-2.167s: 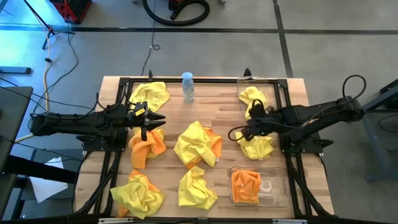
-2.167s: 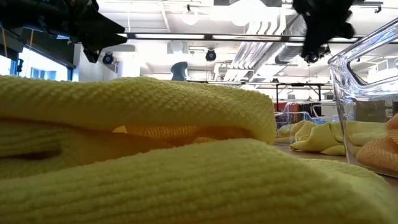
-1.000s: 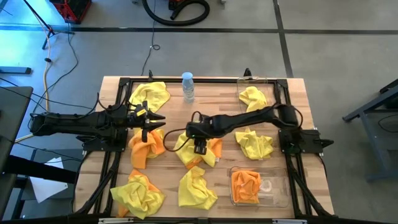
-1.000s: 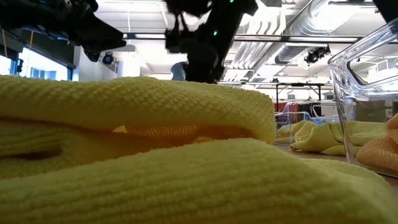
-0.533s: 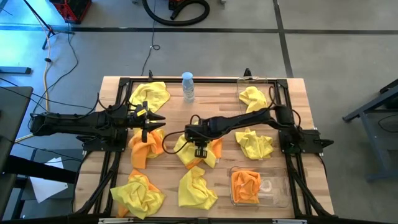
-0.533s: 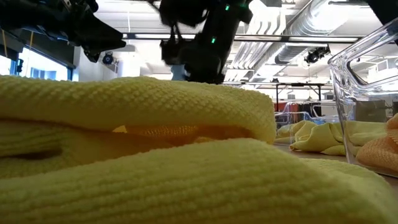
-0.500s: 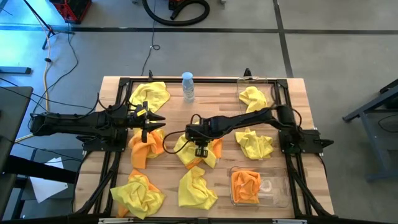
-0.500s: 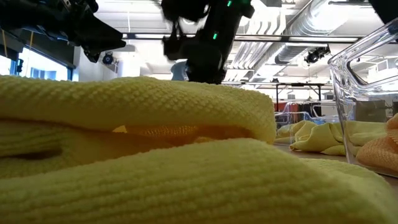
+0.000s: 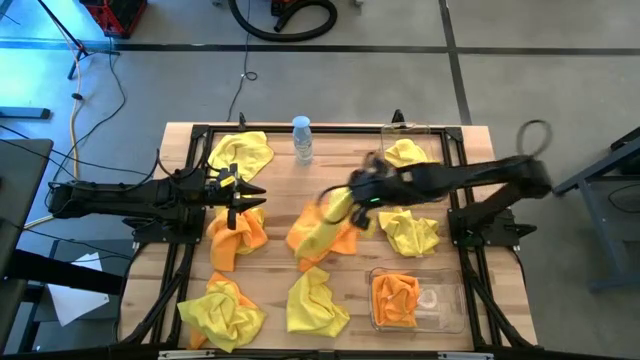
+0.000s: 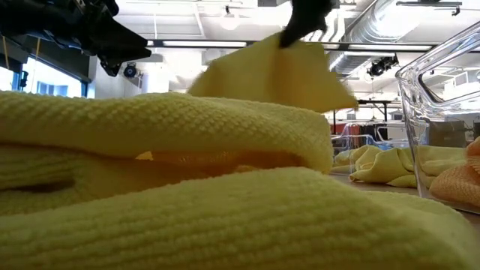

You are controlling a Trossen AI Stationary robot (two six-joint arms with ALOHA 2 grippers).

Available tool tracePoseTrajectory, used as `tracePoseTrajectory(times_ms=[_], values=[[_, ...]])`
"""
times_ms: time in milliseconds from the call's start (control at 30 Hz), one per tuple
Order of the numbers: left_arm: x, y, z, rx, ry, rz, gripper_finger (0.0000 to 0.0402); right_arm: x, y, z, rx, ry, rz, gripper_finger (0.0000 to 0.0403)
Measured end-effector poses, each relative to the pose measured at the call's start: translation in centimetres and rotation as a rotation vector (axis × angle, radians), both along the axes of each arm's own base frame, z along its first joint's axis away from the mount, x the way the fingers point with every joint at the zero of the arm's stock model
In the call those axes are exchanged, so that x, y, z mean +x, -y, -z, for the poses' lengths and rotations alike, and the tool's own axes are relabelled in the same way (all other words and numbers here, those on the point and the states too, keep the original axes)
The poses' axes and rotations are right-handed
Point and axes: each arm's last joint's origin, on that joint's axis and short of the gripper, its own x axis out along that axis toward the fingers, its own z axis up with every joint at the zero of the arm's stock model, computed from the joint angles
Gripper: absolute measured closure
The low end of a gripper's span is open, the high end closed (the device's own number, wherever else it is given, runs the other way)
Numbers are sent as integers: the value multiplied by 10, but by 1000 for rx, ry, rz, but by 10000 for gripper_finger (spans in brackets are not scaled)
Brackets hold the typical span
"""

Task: Sort microfiber towel by color & place in baskets
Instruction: Put the yellow microfiber cloth into the top transparent bin

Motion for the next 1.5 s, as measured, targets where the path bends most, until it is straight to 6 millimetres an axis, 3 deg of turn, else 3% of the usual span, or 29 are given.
tracePoseTrajectory(times_ms=[333, 467, 600, 800, 1267, 1500], values=[[0, 0, -1, 2, 13, -6, 287, -127, 25, -44, -83, 370, 345, 402], [0, 0, -3, 3, 34, -6, 287, -159, 38, -63, -155, 495, 457, 402], [0, 0, -3, 4, 31, -8, 287, -178, 48, -70, -208, 521, 514, 402], [0, 0, -3, 5, 31, -9, 287, -186, 63, -72, -280, 488, 609, 402], [0, 0, -3, 6, 34, -9, 287, -170, 105, -60, -321, 320, 735, 403], [0, 0, -3, 7, 34, -9, 287, -152, 125, -38, -136, 211, 665, 403]])
